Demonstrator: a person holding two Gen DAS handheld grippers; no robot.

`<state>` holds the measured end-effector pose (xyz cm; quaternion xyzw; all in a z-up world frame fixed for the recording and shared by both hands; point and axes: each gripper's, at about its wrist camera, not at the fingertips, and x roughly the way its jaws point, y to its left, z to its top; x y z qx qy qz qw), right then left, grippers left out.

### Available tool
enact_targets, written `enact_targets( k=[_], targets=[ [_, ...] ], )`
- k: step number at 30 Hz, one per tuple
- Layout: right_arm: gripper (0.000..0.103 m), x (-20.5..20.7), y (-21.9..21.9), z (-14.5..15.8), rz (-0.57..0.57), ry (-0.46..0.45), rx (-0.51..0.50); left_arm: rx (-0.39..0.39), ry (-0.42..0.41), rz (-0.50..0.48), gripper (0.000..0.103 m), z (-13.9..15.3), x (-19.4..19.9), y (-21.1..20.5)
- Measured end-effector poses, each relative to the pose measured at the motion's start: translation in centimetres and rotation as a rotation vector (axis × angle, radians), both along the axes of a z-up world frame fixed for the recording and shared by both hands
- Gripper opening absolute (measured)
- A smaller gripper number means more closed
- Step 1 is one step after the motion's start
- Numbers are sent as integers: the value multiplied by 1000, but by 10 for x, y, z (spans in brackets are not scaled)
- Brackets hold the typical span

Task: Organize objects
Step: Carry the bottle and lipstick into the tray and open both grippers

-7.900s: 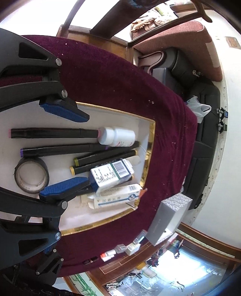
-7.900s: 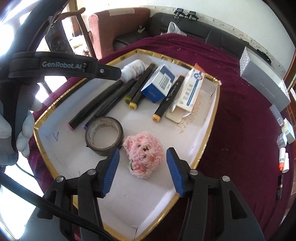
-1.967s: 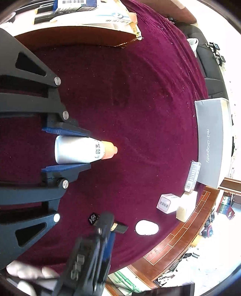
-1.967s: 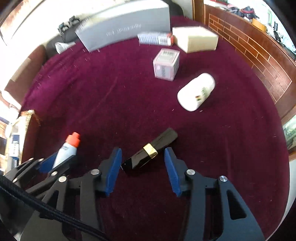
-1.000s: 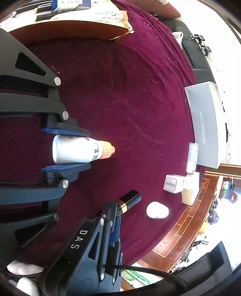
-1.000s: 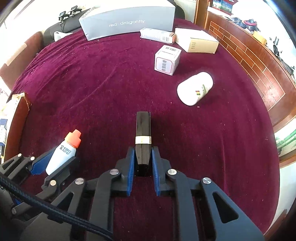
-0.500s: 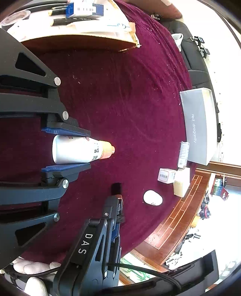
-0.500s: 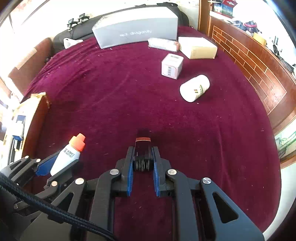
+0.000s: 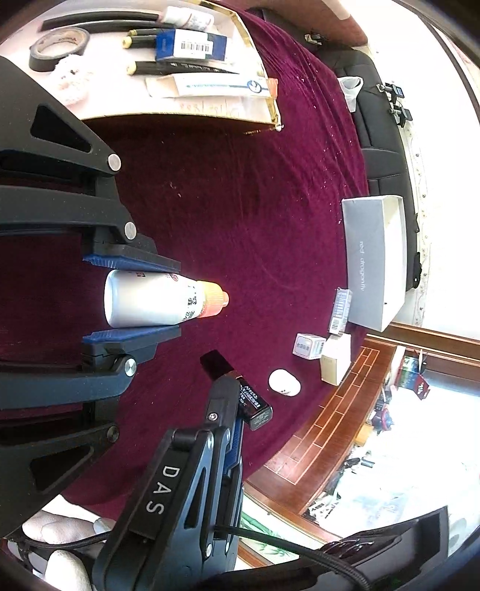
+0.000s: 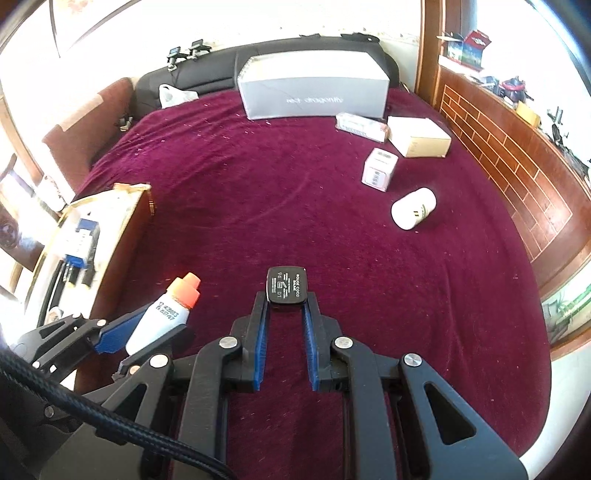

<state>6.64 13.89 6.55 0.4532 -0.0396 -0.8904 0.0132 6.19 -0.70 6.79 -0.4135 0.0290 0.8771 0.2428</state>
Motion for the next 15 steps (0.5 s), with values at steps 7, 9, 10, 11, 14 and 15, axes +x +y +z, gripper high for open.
enact_targets(
  k=[7, 9, 10, 11, 14, 15],
  targets=[
    [15, 13, -22, 15, 59, 25, -12, 40, 33, 10, 22, 16, 16, -18],
    [15, 16, -28, 18, 74, 31, -18, 50, 48, 15, 22, 21, 20, -25],
    [15, 18, -34, 20, 88, 36, -19, 54, 53, 18, 22, 23, 21, -29],
    [15, 19, -38, 22, 96, 39, -20, 59, 60, 24, 22, 26, 23, -33],
    [15, 23, -51, 27, 129, 49, -24, 70, 73, 46, 22, 30, 27, -52],
    [15, 24, -55, 28, 141, 50, -27, 73, 75, 52, 22, 31, 28, -56]
  ],
)
